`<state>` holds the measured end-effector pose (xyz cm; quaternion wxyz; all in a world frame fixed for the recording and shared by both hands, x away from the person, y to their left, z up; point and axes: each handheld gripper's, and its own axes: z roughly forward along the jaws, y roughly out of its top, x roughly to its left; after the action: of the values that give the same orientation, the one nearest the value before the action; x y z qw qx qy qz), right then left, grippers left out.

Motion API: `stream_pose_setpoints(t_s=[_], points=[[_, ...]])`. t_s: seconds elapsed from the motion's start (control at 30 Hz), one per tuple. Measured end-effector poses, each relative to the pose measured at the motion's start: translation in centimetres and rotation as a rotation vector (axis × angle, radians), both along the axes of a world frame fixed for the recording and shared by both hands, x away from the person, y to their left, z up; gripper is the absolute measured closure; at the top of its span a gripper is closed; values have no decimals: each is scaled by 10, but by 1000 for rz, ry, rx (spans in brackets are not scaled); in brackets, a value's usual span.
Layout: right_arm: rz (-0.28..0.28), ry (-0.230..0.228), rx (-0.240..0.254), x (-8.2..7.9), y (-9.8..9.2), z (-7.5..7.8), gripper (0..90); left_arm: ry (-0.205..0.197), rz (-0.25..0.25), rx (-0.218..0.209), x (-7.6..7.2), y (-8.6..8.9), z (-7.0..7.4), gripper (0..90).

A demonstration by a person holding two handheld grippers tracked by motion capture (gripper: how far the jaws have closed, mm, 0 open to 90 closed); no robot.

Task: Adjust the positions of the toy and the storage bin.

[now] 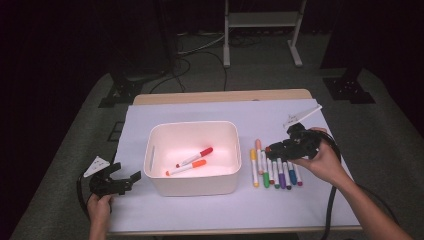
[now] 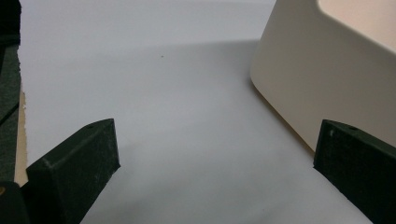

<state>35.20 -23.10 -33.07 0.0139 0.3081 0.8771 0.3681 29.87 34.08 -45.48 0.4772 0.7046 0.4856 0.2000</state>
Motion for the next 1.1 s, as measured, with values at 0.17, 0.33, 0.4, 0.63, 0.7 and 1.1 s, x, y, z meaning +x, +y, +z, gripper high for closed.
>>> stream_pose_setpoints(t_s=[0.17, 0.33, 0.4, 0.63, 0.7, 1.1], points=[[-79, 24, -14, 1, -27, -26, 629, 0, 0, 4, 0, -1, 0, 0], [-140, 57, -40, 2, -48, -50, 631, -1, 1, 4, 0, -1, 0, 0], [-164, 71, -46, 2, -55, -60, 633, -1, 1, 4, 0, -1, 0, 0], [-240, 72, -73, 3, -69, -78, 653, -2, 2, 5, 0, -1, 0, 0], [-268, 65, -92, 4, -71, -83, 656, -3, 3, 3, 0, -1, 0, 0], [-390, 59, -169, 5, -80, -103, 662, -8, 1, 3, -1, 0, 0, 0]])
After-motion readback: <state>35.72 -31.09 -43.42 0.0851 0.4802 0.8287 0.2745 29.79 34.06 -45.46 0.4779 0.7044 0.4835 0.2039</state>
